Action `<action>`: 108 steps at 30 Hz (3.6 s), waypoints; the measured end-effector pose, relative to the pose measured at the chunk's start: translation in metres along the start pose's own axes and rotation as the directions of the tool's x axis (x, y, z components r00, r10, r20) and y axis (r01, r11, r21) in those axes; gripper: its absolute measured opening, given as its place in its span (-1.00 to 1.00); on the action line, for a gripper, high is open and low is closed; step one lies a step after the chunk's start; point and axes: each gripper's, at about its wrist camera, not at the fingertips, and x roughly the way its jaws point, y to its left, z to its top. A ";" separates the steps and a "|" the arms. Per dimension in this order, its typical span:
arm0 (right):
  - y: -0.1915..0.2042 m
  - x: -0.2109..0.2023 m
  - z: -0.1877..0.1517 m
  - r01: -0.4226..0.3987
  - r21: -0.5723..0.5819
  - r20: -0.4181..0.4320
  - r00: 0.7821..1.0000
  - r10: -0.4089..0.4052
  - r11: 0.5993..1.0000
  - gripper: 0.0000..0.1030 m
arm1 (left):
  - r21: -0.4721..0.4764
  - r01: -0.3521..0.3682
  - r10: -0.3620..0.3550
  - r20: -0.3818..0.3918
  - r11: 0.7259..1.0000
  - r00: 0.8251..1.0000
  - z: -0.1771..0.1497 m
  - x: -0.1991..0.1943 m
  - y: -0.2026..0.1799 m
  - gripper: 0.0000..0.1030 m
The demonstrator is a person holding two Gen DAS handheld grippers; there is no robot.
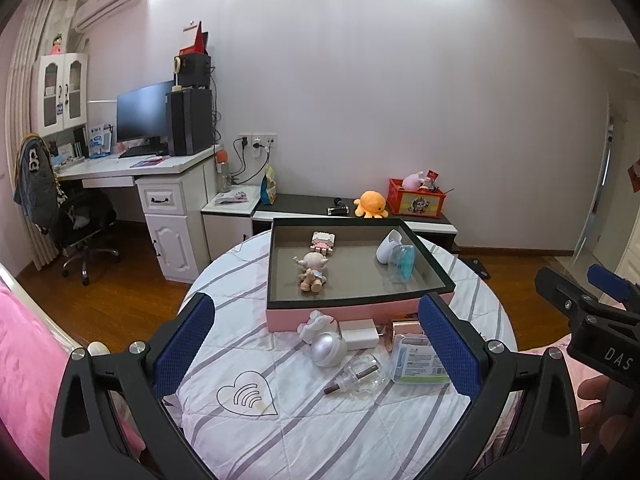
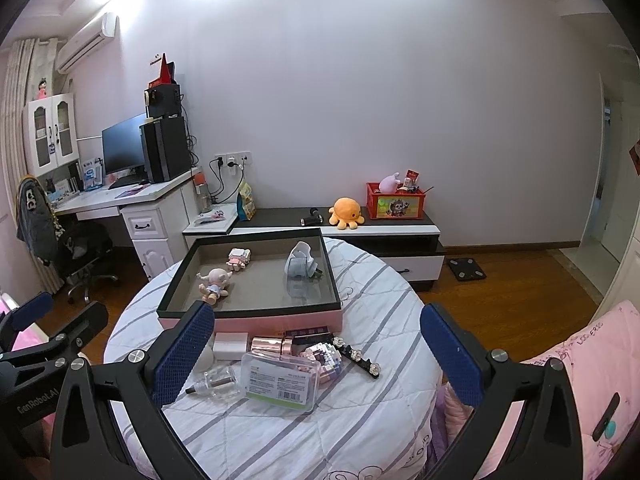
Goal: Organize rigid objects
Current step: 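Withdraw both tools back from the box, then grasp the silver-ball rabbit toy with the left tool while the right tool grasps the black flower strip, then carry both items over the box and open both tools to drop them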
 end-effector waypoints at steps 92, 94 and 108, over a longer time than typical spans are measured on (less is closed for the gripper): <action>-0.060 0.159 -0.046 -0.218 0.019 -0.371 0.905 0.209 0.976 -0.65 | -0.050 0.113 -0.123 -0.301 0.992 0.946 -0.047 0.147 0.016 -0.10; -0.056 0.154 -0.038 -0.235 0.021 -0.355 0.907 0.227 0.972 -0.65 | -0.042 0.113 -0.120 -0.283 0.993 0.951 -0.039 0.143 0.014 -0.10; 0.000 0.155 0.030 -0.332 -0.036 -0.233 0.920 0.316 0.942 -0.65 | 0.035 0.084 -0.078 -0.132 0.996 0.988 0.038 0.136 0.000 -0.10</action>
